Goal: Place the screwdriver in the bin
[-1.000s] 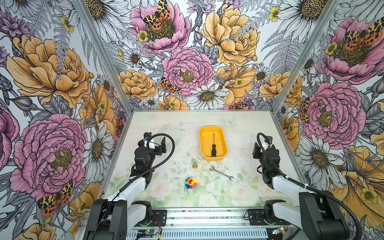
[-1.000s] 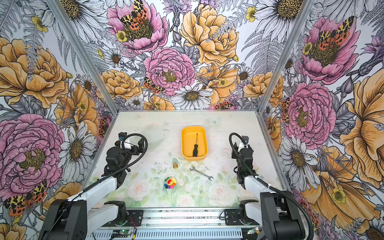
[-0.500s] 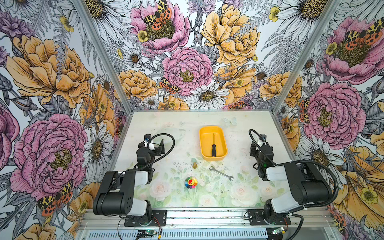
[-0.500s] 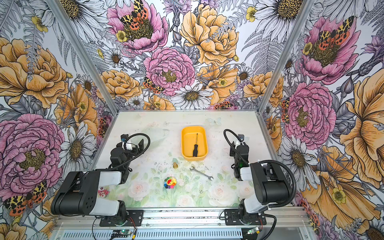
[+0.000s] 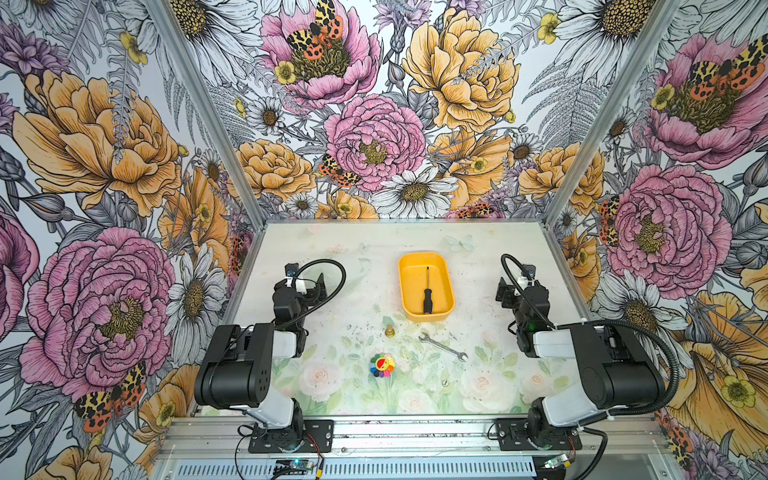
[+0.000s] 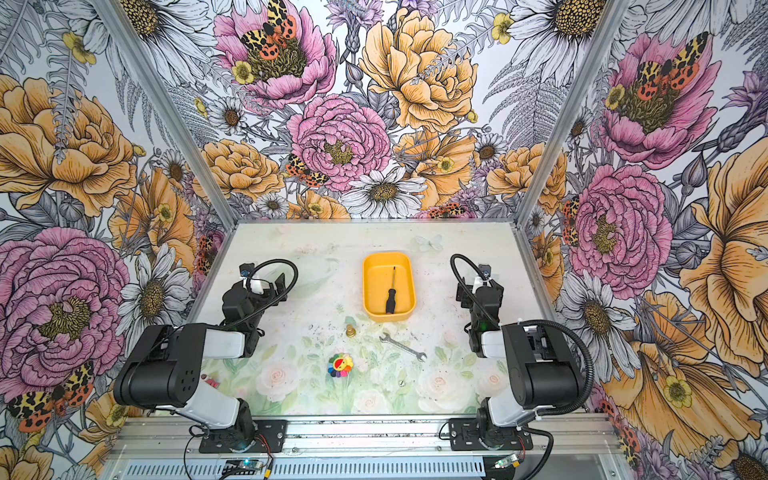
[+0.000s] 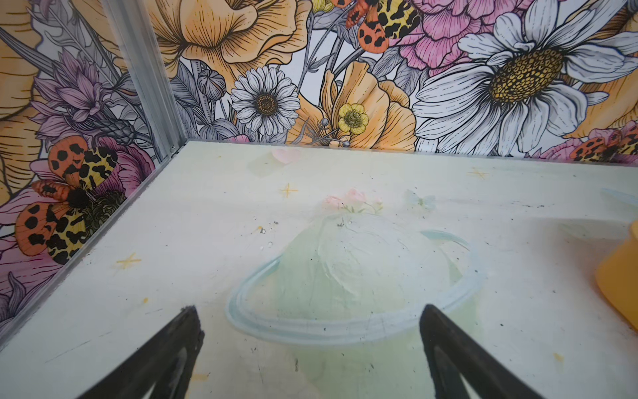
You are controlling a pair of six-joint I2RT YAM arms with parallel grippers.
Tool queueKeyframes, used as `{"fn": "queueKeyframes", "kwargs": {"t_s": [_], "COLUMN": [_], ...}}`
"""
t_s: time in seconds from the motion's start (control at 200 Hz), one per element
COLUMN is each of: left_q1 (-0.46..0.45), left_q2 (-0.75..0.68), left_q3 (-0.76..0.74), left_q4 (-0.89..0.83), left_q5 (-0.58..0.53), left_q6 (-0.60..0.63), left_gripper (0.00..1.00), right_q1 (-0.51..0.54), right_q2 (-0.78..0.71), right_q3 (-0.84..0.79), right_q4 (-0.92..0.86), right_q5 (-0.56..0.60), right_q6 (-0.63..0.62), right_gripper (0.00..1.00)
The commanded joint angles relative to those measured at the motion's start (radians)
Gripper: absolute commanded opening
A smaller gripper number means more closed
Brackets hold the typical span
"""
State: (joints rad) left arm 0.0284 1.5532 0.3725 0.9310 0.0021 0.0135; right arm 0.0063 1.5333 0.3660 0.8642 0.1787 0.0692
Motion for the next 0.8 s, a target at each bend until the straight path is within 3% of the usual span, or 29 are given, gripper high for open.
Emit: {"fn": "queueKeyframes", "kwargs": {"t_s": [0.0, 0.16, 0.796], "left_q1": [0.006, 0.005, 0.004], "left_q2": [-0.001, -0.001, -0.001], "left_q3": [0.006, 0.006, 0.007], "left_q4": [0.010, 0.008, 0.011], "left_q5": [-0.014, -0.016, -0.017], "left_q6": [-0.014, -0.014, -0.014], "left_gripper": [0.99, 0.99, 0.99], "right_q1": [-0.005, -0.005, -0.006], "right_q2": [0.001, 0.001, 0.001], "right_q3": [0.025, 0.025, 0.024], "right_q4": [0.002, 0.001, 0.003], "right_q5": [-0.019, -0.023, -0.022], "right_q6": [0.008, 0.009, 0.008], "right_gripper": [0.91, 0.99, 0.99]}}
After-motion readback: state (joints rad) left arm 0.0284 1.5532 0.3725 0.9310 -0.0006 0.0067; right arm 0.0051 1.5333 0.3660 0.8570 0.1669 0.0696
